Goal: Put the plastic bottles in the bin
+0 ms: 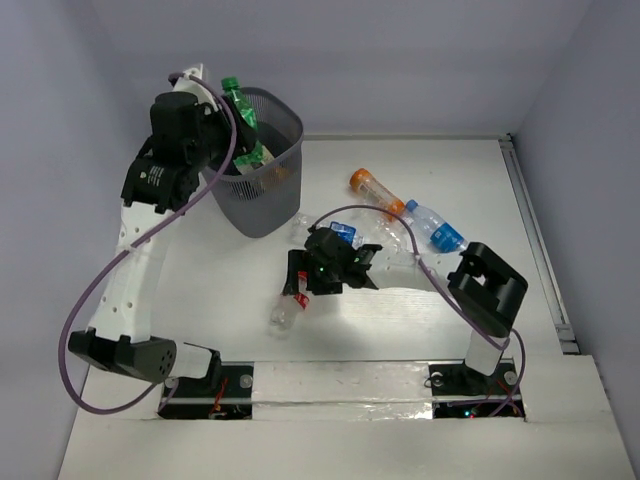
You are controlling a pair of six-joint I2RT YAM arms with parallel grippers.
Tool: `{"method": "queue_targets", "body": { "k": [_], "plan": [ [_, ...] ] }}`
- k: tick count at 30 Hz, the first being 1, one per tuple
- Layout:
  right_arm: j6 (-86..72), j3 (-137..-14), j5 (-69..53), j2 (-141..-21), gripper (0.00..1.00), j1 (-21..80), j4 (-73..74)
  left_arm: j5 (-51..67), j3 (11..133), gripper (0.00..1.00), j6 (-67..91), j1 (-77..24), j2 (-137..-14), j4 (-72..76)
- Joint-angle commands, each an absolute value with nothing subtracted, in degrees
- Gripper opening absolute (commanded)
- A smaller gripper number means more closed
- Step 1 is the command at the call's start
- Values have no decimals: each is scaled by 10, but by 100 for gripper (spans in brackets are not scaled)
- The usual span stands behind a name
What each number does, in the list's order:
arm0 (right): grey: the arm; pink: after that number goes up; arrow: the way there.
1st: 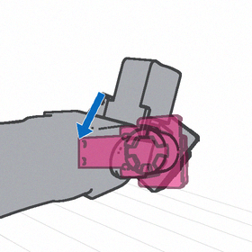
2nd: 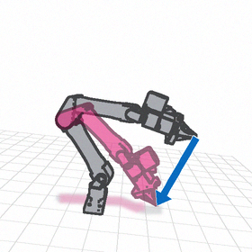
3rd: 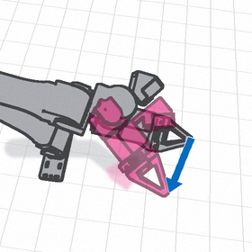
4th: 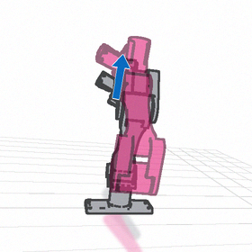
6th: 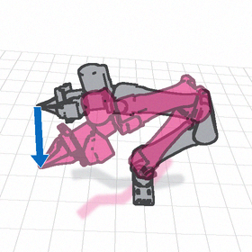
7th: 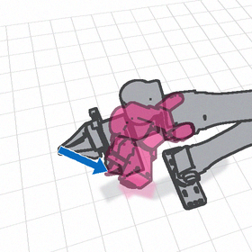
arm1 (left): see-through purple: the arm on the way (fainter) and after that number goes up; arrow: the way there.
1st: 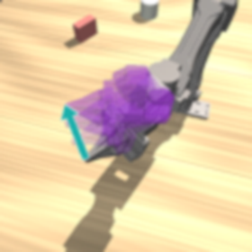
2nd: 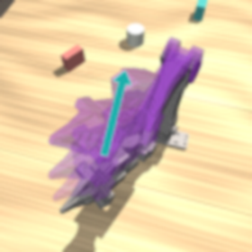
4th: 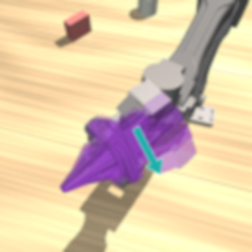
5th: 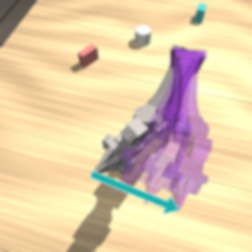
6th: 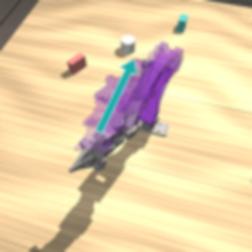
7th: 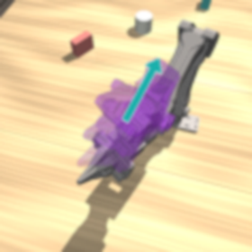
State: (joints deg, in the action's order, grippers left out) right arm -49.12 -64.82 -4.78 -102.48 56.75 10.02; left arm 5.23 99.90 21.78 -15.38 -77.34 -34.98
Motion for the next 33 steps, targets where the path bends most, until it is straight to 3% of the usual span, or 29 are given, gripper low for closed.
{"method": "queue_targets", "body": {
  "k": [1, 8, 9, 12, 14, 18, 23, 24, 25, 30, 33],
  "plan": [
    [-496, -685, -22, -1046, 100, 577, 138, 33, 1028, 36, 229, -127, -800, -294],
    [-508, -693, -70, -1082, 100, 587, 119, -25, 1080, 48, 221, -108, -870, -251],
    [-510, -693, -73, -1089, 100, 587, 117, -30, 1090, 60, 218, -108, -890, -255],
    [-517, -693, -69, -1095, 99, 587, 118, -27, 1120, 82, 213, -108, -915, -273],
    [-518, -690, -64, -1092, 92, 587, 119, -12, 1103, 86, 213, -108, -906, -264],
    [-511, -685, -43, -1068, 68, 587, 135, 27, 1065, 86, 207, -108, -857, -258],
    [-491, -674, -25, -1032, 49, 587, 154, 58, 981, 85, 199, -108, -783, -257],
    [-490, -671, -27, -1020, 39, 587, 155, 61, 969, 85, 197, -108, -755, -257],
    [-488, -669, -29, -1012, 36, 587, 156, 70, 946, 85, 197, -108, -742, -258],
    [-479, -690, -18, -933, 30, 587, 190, 80, 913, 84, 191, -108, -664, -290],
    [-454, -774, -3, -883, 30, 587, 242, 70, 896, 79, 203, -108, -614, -294]
  ]
}}
